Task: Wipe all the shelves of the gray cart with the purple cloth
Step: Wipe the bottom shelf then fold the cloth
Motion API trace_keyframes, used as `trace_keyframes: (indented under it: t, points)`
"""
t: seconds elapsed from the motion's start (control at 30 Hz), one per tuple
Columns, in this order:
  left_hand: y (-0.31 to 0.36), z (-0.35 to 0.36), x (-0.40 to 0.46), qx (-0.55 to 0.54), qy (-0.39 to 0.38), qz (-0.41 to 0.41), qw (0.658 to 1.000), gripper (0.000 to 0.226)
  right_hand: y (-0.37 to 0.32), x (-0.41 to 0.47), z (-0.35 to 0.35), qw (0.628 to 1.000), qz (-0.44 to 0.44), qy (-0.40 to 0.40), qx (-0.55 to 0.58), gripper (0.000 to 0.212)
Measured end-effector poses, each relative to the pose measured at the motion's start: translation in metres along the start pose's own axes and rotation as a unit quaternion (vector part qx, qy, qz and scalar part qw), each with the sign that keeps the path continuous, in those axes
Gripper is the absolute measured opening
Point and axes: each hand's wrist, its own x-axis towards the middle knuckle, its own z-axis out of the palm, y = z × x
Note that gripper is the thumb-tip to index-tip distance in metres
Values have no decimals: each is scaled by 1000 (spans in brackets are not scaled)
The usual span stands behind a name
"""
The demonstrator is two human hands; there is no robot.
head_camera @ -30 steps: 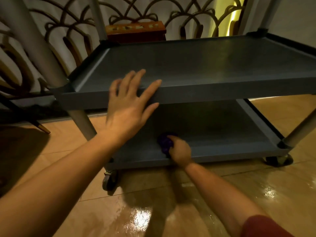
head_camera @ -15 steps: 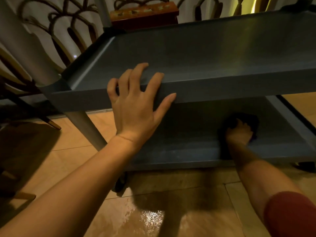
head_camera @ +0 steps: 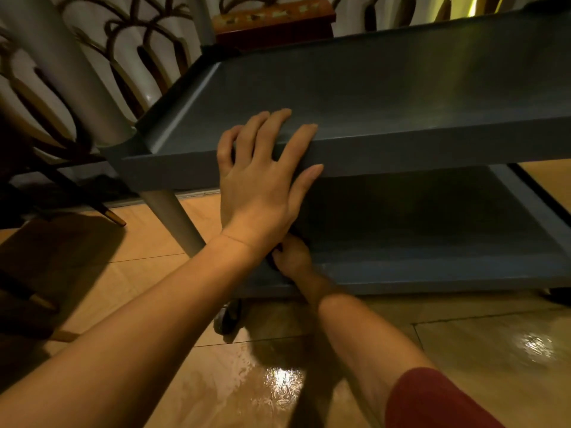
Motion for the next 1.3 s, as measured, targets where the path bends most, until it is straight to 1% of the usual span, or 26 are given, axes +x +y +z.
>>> trace_keyframes:
  t: [0.1, 0.2, 0.3, 0.37, 0.4, 0.47, 0.53, 0.63, 0.7, 0.77, 0.83, 0.9, 0.93, 0.97, 1.03, 1.07, 1.13, 1.17, 1.23, 1.3]
  points:
    - [0, 0, -1, -4, -7, 3, 1000, 47, -15, -19, 14, 999, -13, -28, 14, 27]
    - [1, 1, -2, 17, -5, -4, 1000, 50, -28, -44, 34, 994, -71, -80, -29, 33]
    - [6, 3, -9, 33, 1, -11, 999, 58, -28, -54, 29, 976, -115, -90, -164, 38]
    - [4, 5, -10, 33, 8, -19, 999, 56, -15, -52, 8, 954, -143, -74, -254, 42]
    - [4, 5, -10, 31, 17, -29, 999, 54, -3, -55, -6, 946, -148, -67, -279, 43]
    - [-2, 8, -12, 39, 27, -34, 998, 52, 24, -62, -36, 944, -131, -50, -298, 43]
    - [0, 11, -14, 36, 29, -39, 998, 51, 63, -79, -79, 940, -93, -28, -328, 42]
    - [2, 6, -14, 31, 9, -52, 998, 52, 130, -107, -150, 928, 4, 23, -372, 38]
    - [7, 0, -15, 25, -6, -62, 998, 53, 167, -122, -192, 929, 69, 59, -358, 38]
    - [21, -7, -13, 7, -4, -44, 999, 55, 181, -125, -212, 943, 108, 81, -305, 40]
    - [50, -8, -3, -18, 2, 16, 1000, 57, 160, -113, -204, 961, 90, 103, -241, 41]
    - [94, -3, 17, -41, -1, 81, 996, 60, 124, -102, -177, 976, 20, 119, -179, 41]
    - [114, 0, 27, -45, -10, 101, 994, 61, 103, -97, -156, 980, -18, 113, -162, 39]
    - [134, 5, 37, -46, -26, 110, 993, 61, 88, -95, -136, 983, -37, 99, -153, 37]
    - [152, 14, 46, -25, -59, 103, 993, 61, 64, -93, -96, 990, -50, 45, -121, 40]
    - [156, 21, 47, -17, -71, 94, 993, 60, 63, -93, -85, 989, -53, 26, -134, 43]
    - [152, 27, 45, -11, -72, 85, 994, 59, 74, -90, -88, 968, -62, 14, -244, 48]
    - [150, 30, 45, -10, -65, 85, 994, 58, 87, -88, -100, 954, -60, 14, -294, 49]
    - [148, 31, 44, -9, -53, 83, 995, 55, 121, -95, -132, 935, -47, 30, -350, 48]
    - [151, 31, 44, -12, -47, 75, 996, 53, 166, -112, -178, 924, 2, 45, -380, 45]
